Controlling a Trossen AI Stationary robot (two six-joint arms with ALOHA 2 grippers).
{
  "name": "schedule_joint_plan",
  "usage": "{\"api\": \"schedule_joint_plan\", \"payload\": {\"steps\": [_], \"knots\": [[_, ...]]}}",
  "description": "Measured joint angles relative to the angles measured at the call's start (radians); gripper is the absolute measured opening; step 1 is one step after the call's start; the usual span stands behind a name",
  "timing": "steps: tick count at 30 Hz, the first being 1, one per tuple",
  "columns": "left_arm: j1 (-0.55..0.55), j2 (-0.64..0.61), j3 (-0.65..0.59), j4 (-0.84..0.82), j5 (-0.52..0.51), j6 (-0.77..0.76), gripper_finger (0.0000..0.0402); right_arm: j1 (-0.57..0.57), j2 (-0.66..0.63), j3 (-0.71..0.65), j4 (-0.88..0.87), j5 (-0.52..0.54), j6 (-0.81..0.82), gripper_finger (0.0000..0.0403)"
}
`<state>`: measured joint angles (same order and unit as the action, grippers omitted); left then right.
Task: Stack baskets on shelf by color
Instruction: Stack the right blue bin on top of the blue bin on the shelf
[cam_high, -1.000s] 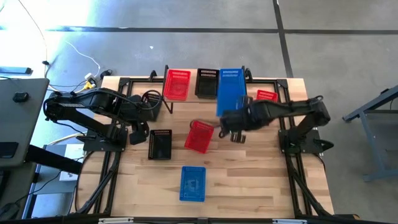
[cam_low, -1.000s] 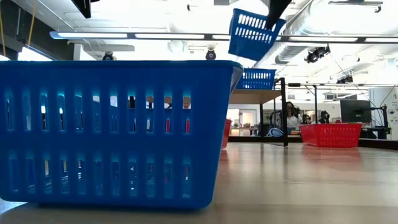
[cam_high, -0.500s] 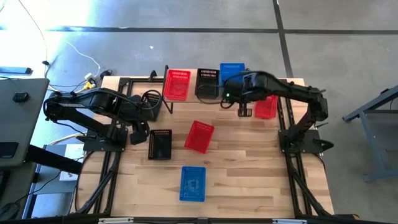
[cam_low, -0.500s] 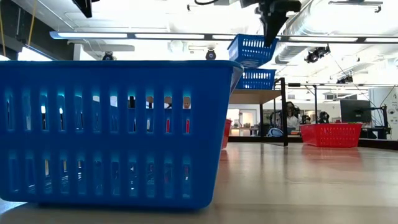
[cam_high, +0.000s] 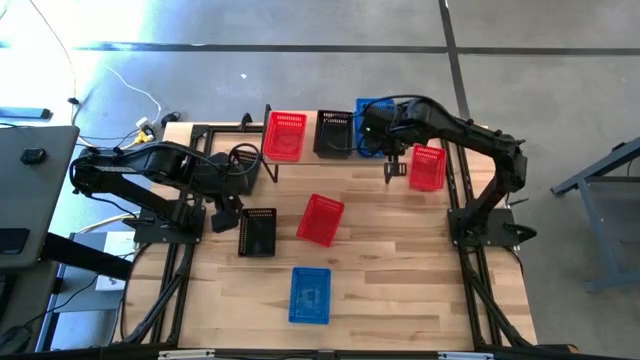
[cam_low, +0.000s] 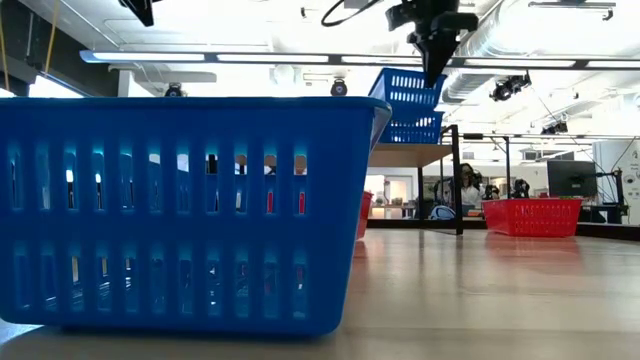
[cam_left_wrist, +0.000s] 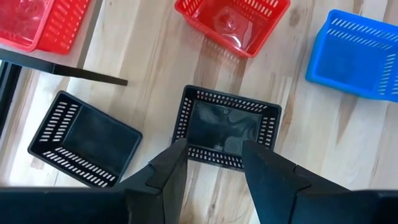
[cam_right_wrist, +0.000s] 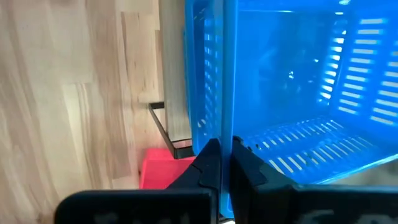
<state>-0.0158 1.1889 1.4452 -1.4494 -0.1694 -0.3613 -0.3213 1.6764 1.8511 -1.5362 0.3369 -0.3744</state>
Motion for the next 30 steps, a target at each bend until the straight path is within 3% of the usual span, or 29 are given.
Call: {"api": "schedule_joint_plan", "payload": {"steps": [7,24,30], "knots": [[0.0,0.0,0.0,0.0,-0.002,-0.006,0.0143,-0.04,0.017,0.0,-0.005,-0.054,-0.002,0.0],[0.0,0.0,0.0,0.003,-0.002,-0.006,0.0143,-0.052,0.048,0.0,-0.011,-0.041,0.005,0.0001],[0.0,0.0,0.0,0.003,-0.002,-0.006,0.0143,-0.052,0.048,0.0,-0.011,-0.025,0.03,0.0039]]}}
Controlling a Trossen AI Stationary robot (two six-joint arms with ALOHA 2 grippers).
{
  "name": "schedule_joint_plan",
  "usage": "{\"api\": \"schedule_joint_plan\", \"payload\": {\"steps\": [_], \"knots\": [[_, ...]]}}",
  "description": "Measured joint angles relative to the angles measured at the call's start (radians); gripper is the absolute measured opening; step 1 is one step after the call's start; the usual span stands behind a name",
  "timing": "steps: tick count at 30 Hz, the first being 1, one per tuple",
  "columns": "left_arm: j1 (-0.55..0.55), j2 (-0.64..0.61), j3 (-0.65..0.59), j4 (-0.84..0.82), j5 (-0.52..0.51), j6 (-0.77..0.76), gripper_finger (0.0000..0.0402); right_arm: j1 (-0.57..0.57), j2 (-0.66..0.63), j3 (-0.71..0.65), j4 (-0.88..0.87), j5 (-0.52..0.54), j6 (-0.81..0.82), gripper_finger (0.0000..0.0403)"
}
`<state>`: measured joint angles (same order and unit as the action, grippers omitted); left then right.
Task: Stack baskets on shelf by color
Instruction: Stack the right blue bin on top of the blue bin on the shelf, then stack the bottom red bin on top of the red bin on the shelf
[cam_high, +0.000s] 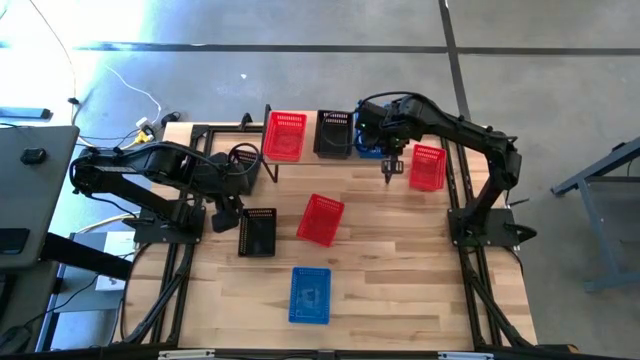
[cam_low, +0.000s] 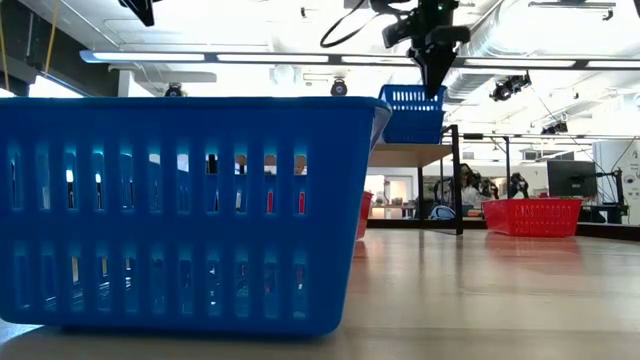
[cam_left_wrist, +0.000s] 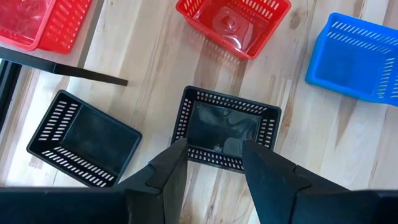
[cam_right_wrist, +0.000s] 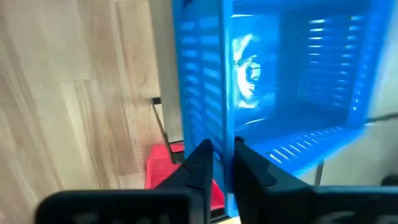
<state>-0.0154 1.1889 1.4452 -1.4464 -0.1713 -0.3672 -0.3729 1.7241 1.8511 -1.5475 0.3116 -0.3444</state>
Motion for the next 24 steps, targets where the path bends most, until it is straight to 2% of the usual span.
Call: {"api": "schedule_joint_plan", "payload": {"steps": [3,8,17,24], "knots": [[0.0,0.0,0.0,0.0,0.0,0.0,0.0143,0.001,0.0,0.0,0.0,0.007,0.019,0.0067],[0.0,0.0,0.0,0.0,0.0,0.0,0.0143,0.012,-0.001,0.0,0.0,-0.067,0.042,0.0089],[0.0,0.0,0.0,0.001,0.001,0.001,0.0143,0.058,-0.016,0.008,-0.01,-0.04,0.153,0.0091],[-0.001,0.0,0.0,0.007,0.004,0.002,0.0143,0.109,-0.018,0.11,-0.023,-0.033,0.32,0.0092]]}}
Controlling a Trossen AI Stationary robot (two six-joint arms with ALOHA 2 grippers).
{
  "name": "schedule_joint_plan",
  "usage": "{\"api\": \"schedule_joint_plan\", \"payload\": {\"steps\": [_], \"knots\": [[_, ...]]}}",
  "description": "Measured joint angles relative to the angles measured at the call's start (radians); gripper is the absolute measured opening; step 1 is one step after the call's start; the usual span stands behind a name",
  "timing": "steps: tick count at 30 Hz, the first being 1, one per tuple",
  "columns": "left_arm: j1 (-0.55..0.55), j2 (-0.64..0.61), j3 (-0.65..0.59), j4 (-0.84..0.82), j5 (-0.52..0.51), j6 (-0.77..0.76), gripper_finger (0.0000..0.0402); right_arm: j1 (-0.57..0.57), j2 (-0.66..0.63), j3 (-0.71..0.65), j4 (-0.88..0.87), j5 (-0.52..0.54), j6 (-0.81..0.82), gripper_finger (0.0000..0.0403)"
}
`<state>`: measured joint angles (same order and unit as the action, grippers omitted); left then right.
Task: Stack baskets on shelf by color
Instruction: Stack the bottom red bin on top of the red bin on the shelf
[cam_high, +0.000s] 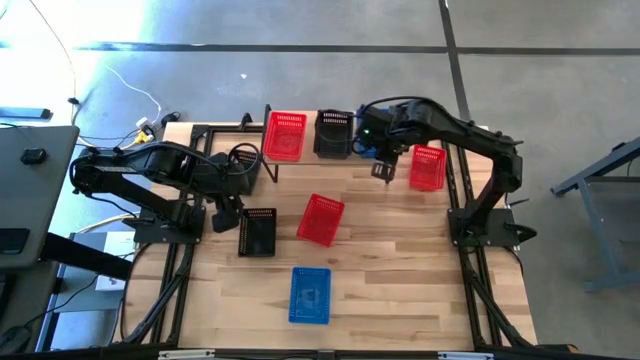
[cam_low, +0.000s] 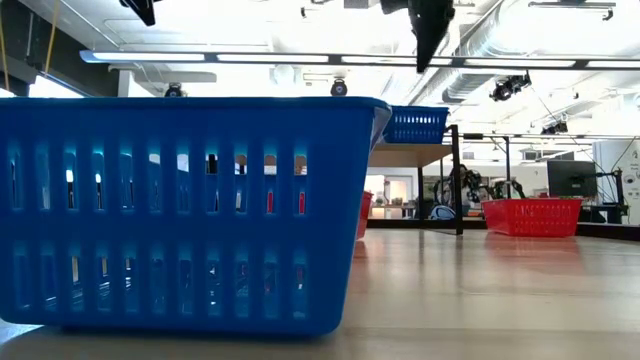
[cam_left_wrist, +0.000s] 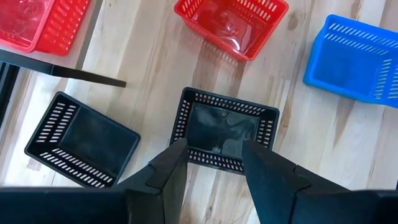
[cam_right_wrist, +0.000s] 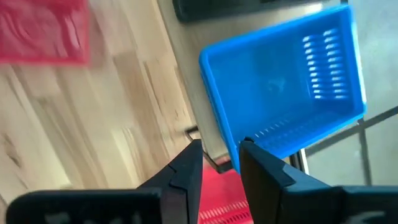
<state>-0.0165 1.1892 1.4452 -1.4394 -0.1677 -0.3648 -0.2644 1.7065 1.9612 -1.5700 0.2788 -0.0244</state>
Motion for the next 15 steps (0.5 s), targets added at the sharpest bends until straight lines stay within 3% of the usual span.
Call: {"api": "schedule_joint_plan", "payload": {"steps": [15], "knots": [[-0.119,-0.003,-0.182,0.147,0.064,-0.046,0.0143,0.082,-0.001,0.102,0.011,0.006,0.27,0.0092]]}}
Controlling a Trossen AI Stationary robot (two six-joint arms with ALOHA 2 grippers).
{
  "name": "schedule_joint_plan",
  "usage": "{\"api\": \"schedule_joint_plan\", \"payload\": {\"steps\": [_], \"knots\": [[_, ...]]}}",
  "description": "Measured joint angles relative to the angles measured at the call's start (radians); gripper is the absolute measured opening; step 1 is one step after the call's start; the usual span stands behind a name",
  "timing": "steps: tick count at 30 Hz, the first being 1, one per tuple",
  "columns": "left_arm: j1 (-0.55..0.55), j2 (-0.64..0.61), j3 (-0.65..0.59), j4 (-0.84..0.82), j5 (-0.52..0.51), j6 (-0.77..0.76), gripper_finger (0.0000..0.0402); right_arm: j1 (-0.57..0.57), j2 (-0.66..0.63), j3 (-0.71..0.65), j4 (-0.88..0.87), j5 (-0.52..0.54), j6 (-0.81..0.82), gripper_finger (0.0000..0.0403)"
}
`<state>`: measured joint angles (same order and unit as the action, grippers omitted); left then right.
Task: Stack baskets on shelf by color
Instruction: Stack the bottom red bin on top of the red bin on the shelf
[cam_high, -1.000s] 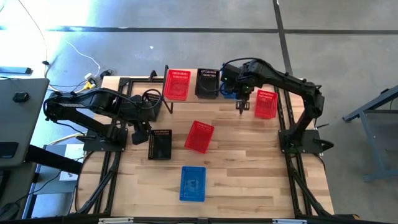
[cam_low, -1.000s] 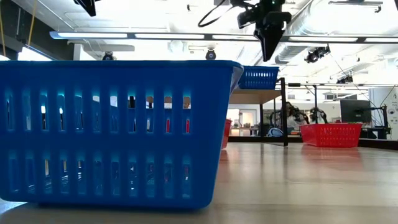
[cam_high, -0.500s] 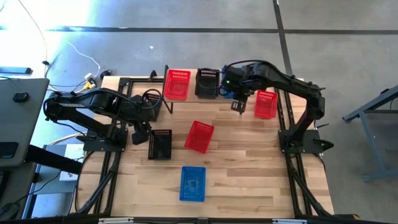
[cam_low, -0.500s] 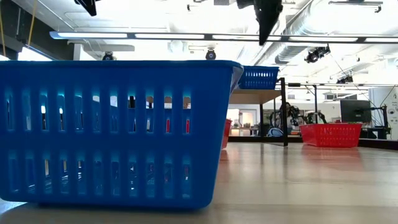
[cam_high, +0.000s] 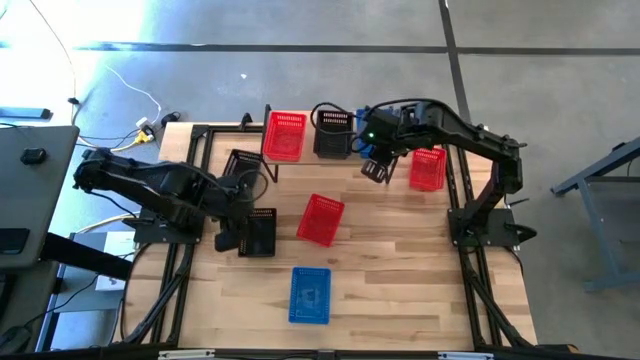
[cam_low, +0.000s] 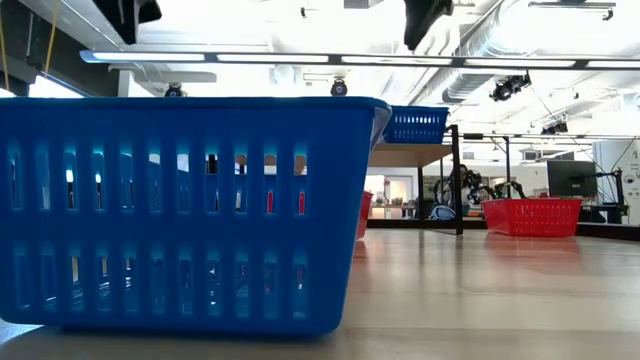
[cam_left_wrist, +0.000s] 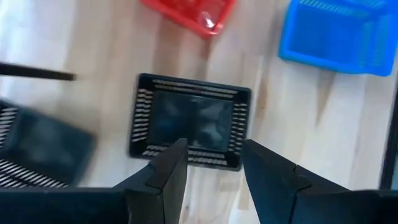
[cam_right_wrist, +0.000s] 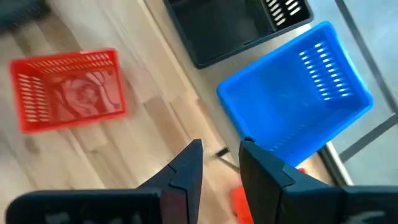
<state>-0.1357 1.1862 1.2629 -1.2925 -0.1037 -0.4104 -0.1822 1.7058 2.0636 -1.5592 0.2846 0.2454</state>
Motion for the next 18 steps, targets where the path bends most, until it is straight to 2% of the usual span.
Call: {"api": "schedule_joint_plan", "payload": {"steps": [12,18], "knots": [[-0.093,-0.001,-0.118,0.092,0.017,-0.006,0.0143,0.142,0.007,0.0,0.024,-0.006,0.237,0.0092],[-0.12,-0.001,-0.152,0.116,0.016,-0.031,0.0143,0.219,0.023,0.0,0.054,-0.007,0.419,0.0092]]}}
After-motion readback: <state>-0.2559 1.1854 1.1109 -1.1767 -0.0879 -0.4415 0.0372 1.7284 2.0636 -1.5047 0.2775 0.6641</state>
